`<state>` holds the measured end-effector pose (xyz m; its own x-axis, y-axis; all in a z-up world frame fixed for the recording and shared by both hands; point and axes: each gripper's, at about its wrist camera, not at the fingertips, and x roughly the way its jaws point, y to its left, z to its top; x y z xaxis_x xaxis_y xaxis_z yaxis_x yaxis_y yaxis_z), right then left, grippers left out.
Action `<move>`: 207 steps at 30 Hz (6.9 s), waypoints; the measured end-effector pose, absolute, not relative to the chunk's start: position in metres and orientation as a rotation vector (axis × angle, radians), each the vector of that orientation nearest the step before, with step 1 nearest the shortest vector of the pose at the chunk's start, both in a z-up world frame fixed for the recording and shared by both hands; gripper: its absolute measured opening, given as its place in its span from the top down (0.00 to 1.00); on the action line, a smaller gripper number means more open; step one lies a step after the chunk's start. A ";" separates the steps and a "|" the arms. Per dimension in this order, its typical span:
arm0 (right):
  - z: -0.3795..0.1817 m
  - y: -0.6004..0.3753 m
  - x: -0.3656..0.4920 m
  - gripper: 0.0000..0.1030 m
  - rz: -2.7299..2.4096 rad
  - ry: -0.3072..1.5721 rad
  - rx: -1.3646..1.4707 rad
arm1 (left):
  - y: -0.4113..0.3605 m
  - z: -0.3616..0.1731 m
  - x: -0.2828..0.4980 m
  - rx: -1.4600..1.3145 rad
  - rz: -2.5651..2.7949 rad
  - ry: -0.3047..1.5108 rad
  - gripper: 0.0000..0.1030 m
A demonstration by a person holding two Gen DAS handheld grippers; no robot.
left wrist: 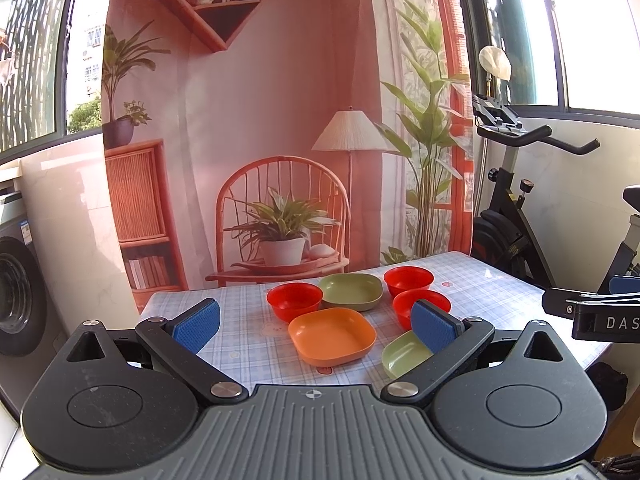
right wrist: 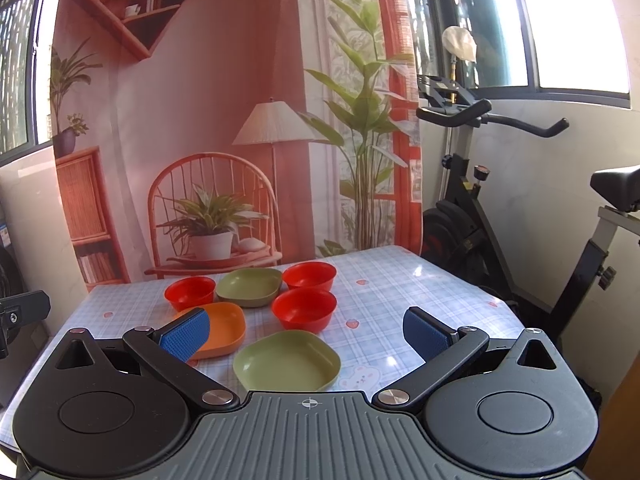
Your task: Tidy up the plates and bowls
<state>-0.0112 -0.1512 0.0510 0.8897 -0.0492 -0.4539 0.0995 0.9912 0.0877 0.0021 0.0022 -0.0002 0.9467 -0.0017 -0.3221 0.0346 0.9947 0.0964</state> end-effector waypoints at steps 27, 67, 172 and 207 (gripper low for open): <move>0.069 -0.173 0.024 0.00 0.033 0.403 0.176 | 0.006 0.013 0.040 0.181 0.048 0.297 0.00; -0.113 -0.215 0.205 0.52 0.053 0.696 0.125 | -0.065 -0.151 0.248 0.133 -0.092 0.796 0.35; -0.107 -0.085 0.304 0.91 0.194 0.917 0.235 | 0.066 -0.131 0.351 -0.005 -0.124 0.810 0.89; -0.131 -0.066 0.324 0.91 0.173 1.024 0.119 | 0.073 -0.175 0.375 0.021 -0.110 0.939 0.89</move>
